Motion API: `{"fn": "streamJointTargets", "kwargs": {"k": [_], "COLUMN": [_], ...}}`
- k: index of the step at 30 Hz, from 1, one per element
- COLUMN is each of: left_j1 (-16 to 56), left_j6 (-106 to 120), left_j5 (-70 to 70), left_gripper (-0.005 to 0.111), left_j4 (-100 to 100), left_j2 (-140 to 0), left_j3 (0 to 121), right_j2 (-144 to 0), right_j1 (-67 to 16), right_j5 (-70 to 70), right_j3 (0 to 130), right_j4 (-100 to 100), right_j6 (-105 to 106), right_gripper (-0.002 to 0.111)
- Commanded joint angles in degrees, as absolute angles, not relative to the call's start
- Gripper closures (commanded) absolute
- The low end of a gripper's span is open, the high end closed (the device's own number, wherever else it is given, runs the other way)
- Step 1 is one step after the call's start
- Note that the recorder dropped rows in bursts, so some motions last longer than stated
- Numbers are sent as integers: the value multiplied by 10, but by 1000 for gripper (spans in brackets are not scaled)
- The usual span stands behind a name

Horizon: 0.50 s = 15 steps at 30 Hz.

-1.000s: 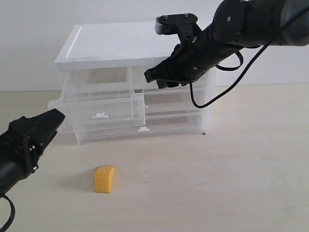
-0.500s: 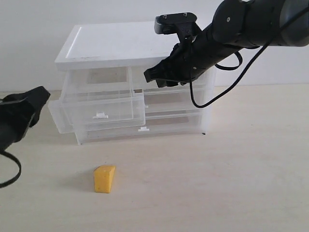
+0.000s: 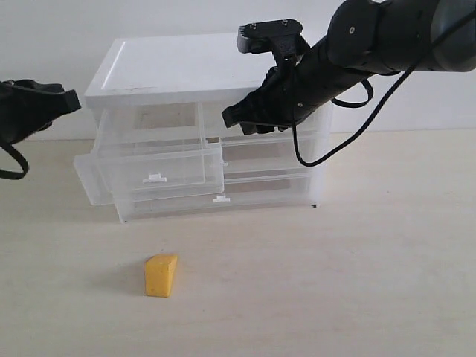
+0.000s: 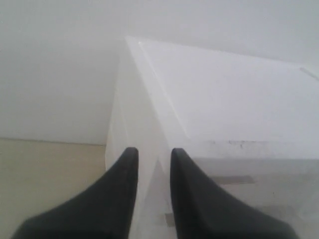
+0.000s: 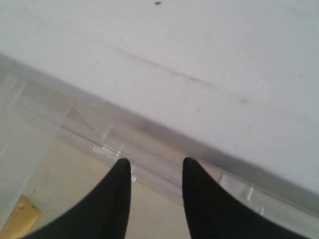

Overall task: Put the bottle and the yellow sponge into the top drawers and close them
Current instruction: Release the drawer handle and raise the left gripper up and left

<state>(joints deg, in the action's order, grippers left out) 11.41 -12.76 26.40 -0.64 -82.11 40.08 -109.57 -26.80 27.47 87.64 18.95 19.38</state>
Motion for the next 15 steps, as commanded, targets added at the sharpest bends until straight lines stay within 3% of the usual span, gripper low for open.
{"fn": "streamJointTargets", "kwargs": {"k": [1, 15], "left_j1": [109, 104], "left_j6": [-97, 0], "left_j5": [213, 227], "left_gripper": [85, 87], "left_j4": [-26, -54], "left_j2": [-821, -878], "left_j3": [436, 447], "right_j2": [-1092, -1092], "right_j1": [-259, -259], "right_j5": [247, 252], "right_j3": [880, 880], "right_j4": [183, 183], "right_j6": [201, 202], "right_gripper": [76, 76]}}
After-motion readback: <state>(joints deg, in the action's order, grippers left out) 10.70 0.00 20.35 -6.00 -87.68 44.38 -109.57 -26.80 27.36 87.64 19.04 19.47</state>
